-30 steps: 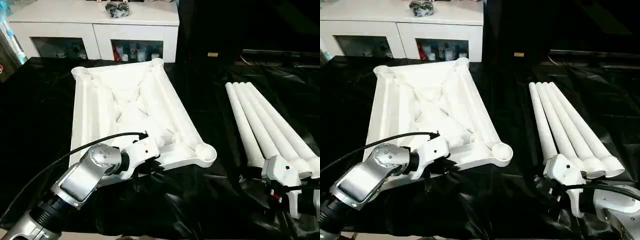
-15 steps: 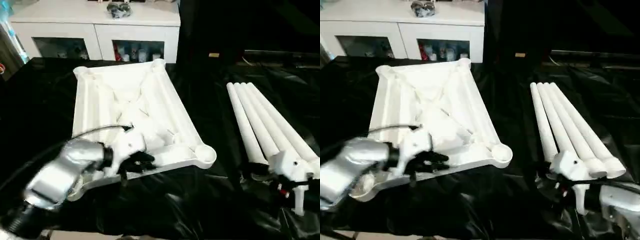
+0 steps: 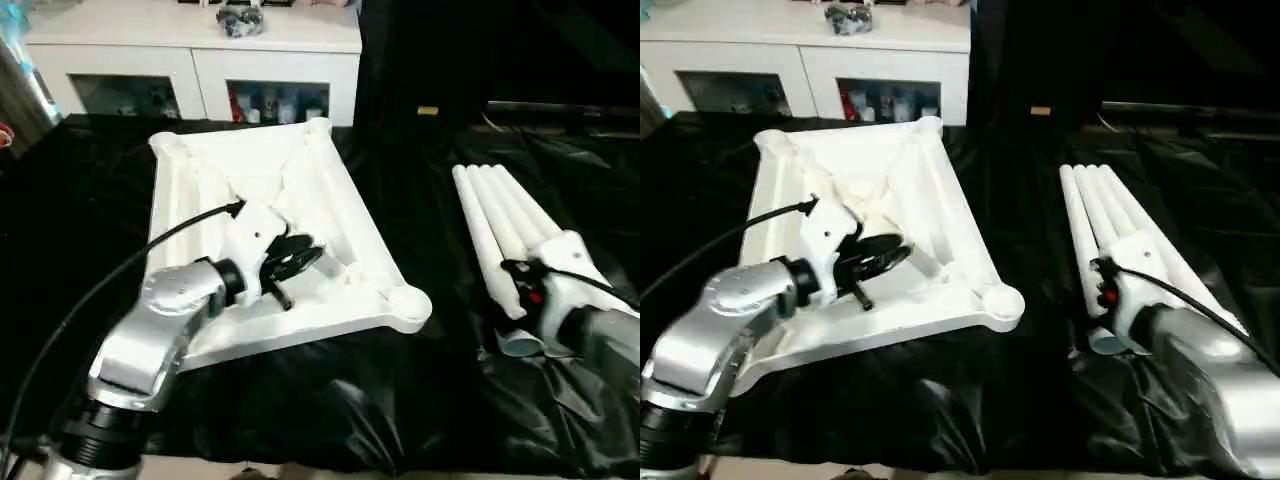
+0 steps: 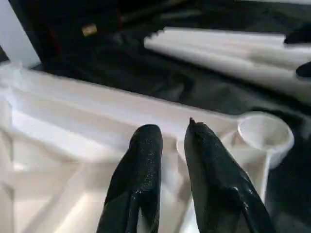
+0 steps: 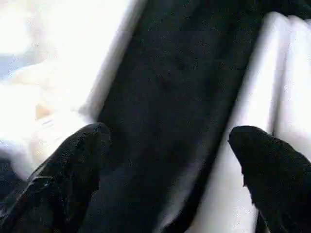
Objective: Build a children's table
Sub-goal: Pick table leg
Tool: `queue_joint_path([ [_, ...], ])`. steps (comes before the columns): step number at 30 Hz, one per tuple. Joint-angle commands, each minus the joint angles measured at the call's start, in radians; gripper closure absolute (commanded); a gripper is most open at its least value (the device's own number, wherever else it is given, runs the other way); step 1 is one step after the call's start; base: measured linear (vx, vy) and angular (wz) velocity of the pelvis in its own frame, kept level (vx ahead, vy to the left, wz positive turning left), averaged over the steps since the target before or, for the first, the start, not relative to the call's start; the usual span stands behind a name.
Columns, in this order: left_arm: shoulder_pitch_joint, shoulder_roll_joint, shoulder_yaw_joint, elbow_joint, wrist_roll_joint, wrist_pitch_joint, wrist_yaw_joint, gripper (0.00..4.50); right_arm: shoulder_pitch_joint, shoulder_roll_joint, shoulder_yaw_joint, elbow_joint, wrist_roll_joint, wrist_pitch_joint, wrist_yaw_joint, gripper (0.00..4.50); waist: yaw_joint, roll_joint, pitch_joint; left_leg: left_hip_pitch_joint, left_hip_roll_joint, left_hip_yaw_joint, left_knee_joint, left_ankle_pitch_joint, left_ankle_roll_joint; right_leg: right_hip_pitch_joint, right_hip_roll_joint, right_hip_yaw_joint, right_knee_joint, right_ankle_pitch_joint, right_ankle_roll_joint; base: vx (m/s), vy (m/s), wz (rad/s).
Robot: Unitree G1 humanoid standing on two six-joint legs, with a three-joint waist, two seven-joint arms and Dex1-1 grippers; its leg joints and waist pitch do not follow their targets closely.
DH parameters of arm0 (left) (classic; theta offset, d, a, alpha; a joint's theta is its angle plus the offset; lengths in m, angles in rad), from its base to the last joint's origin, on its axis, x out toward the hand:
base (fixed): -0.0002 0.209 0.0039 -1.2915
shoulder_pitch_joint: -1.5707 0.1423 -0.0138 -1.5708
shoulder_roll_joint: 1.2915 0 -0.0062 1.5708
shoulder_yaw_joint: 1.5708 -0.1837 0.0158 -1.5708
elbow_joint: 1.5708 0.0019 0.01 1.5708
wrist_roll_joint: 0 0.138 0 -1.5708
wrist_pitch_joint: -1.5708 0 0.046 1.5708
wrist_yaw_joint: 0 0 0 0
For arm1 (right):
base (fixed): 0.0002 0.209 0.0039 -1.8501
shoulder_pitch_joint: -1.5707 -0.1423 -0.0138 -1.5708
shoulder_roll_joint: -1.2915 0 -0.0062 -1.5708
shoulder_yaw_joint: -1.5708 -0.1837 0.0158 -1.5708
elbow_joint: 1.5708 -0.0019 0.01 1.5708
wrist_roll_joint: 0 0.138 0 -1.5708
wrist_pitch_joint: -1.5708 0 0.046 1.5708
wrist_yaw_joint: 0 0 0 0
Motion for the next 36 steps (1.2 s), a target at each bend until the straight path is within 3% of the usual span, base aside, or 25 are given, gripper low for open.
queue_joint_path([
  [1, 0.000, 0.004, -0.014, -0.028, -0.007, 0.009, -0.013, 3.19, -0.042, 0.012, -0.004, 0.045, -0.025, 0.044, -0.064, 0.00, 0.002, -0.015, -0.053, 0.020, 0.076, -0.035, -0.094, -0.170, -0.010, 0.018, -0.033, 0.019, -0.064, -0.141, -0.220, 0.000, 0.000, 0.00],
  [4, 0.007, 0.013, -0.024, -0.056, -0.062, 0.067, -0.090, 3.07, -0.105, 0.036, -0.016, 0.098, -0.038, 0.081, -0.114, 0.00, 0.003, -0.014, -0.057, 0.021, 0.072, -0.030, -0.087, -0.102, 0.007, 0.019, -0.030, 0.018, -0.054, -0.060, -0.240, 0.000, 0.000, 0.00],
  [5, 0.009, 0.017, -0.027, -0.061, -0.065, 0.071, -0.099, 2.81, -0.121, 0.039, -0.016, 0.110, -0.041, 0.090, -0.120, 0.00, 0.003, -0.011, -0.058, 0.022, 0.071, -0.030, -0.085, -0.083, 0.013, 0.018, -0.029, 0.017, -0.050, -0.036, -0.253, 0.000, 0.000, 0.00],
  [8, 0.013, 0.039, -0.044, -0.059, -0.044, 0.046, -0.101, 2.69, -0.174, 0.031, 0.003, 0.173, -0.059, 0.123, -0.114, 0.00, 0.007, -0.008, -0.060, 0.022, 0.072, -0.026, -0.080, -0.053, 0.029, 0.021, -0.028, 0.017, -0.046, 0.017, -0.266, 0.000, 0.000, 0.00],
  [12, 0.016, 0.081, -0.067, -0.077, -0.044, 0.046, -0.138, 2.28, -0.227, 0.023, 0.026, 0.256, -0.060, 0.126, -0.093, 0.00, 0.009, -0.013, -0.056, 0.024, 0.074, -0.024, -0.084, -0.097, 0.021, 0.020, -0.031, 0.017, -0.049, -0.042, -0.272, 0.000, 0.000, 0.00],
  [19, 0.024, 0.126, -0.084, -0.136, -0.082, 0.097, -0.203, 2.28, -0.287, 0.036, 0.050, 0.373, -0.096, 0.127, -0.126, 0.00, 0.012, -0.010, -0.054, 0.025, 0.073, -0.020, -0.085, -0.122, -0.009, 0.016, -0.030, 0.019, -0.050, -0.079, -0.270, 0.000, 0.000, 0.00],
  [24, 0.021, 0.131, -0.101, -0.135, -0.092, 0.114, -0.200, 2.28, -0.321, 0.053, 0.051, 0.422, -0.105, 0.149, -0.140, 0.00, 0.013, -0.017, -0.053, 0.022, 0.073, -0.020, -0.087, -0.149, -0.019, 0.016, -0.029, 0.021, -0.051, -0.119, -0.259, 0.000, 0.000, 0.00],
  [28, 0.023, 0.134, -0.101, -0.139, -0.089, 0.122, -0.199, 2.28, -0.331, 0.057, 0.054, 0.456, -0.094, 0.184, -0.131, 0.00, 0.013, -0.017, -0.052, 0.021, 0.072, -0.020, -0.088, -0.162, -0.026, 0.013, -0.029, 0.021, -0.052, -0.145, -0.253, 0.000, 0.000, 0.00],
  [36, 0.018, 0.145, -0.096, -0.147, -0.107, 0.140, -0.207, 2.28, -0.350, 0.068, 0.032, 0.487, -0.063, 0.247, -0.102, 0.00, 0.014, -0.020, -0.055, 0.020, 0.072, -0.018, -0.085, -0.120, -0.015, 0.015, -0.028, 0.020, -0.048, -0.093, -0.261, 0.000, 0.000, 0.00],
])
